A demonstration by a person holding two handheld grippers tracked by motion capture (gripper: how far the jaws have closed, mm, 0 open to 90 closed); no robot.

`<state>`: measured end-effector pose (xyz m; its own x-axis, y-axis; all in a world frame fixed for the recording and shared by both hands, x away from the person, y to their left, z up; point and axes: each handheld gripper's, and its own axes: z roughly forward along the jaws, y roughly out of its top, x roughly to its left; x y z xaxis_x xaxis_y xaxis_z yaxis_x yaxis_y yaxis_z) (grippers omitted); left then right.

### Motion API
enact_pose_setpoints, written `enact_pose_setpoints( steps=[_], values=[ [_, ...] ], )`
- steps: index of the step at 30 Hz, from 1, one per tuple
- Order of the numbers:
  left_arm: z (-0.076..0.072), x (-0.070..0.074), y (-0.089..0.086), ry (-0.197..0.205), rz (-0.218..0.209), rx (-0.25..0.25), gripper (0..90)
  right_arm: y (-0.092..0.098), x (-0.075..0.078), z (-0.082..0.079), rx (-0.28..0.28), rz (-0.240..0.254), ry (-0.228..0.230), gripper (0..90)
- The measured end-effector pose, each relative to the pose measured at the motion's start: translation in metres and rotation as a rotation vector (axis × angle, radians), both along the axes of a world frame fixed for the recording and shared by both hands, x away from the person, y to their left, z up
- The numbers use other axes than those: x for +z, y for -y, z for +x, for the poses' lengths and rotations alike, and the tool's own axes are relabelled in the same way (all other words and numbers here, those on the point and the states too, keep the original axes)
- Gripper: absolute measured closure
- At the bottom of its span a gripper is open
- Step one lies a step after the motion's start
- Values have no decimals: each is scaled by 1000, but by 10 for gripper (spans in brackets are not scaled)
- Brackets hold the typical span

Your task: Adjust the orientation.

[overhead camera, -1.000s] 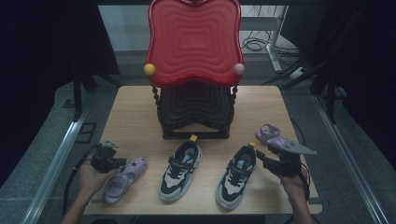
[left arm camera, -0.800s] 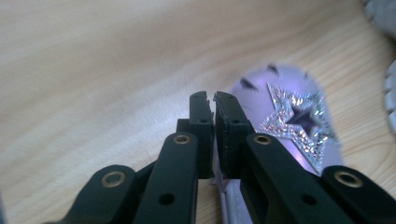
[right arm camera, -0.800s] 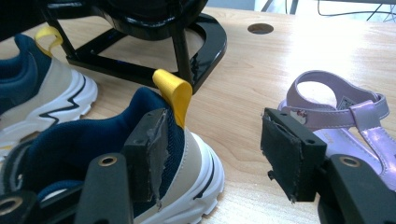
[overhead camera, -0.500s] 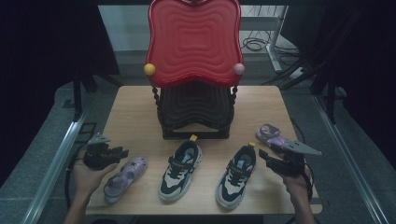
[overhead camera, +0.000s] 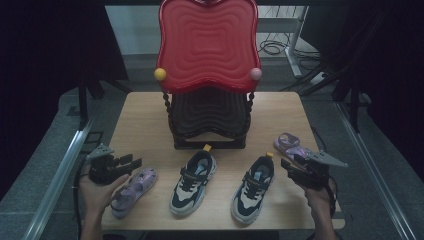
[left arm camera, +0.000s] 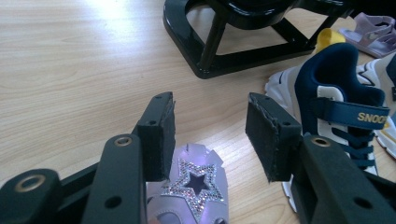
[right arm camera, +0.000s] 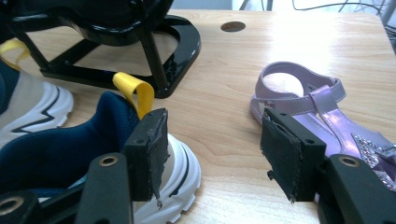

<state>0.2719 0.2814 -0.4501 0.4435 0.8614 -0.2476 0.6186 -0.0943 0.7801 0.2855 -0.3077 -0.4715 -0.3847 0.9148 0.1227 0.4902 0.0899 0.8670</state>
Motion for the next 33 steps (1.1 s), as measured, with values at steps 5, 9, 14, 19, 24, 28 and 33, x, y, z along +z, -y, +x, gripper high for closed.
enact_pose_setpoints(
  steps=[5, 9, 14, 19, 24, 28, 33],
  values=[
    [-4, -1, 0, 7, -8, -6, 513, -1, -1, -1, -10, 11, 8, 427],
    [-12, -5, 0, 6, -6, -8, 513, 3, -2, -3, -19, 2, 12, 457],
    [-16, -2, 3, -9, 14, -12, 502, 15, -1, -7, -13, -39, 31, 508],
    [-18, -1, 3, -12, 16, -8, 501, 23, 0, -13, -2, -74, 28, 588],
    [-12, -10, 2, -27, 27, -9, 500, 39, -2, -17, -9, -109, -15, 808],
    [-8, -14, 3, -38, 29, -10, 501, 45, -5, -20, -4, -156, -44, 900],
    [-8, -14, 5, -38, 33, -17, 500, 52, -11, -20, -18, -187, -70, 900]
  ],
)
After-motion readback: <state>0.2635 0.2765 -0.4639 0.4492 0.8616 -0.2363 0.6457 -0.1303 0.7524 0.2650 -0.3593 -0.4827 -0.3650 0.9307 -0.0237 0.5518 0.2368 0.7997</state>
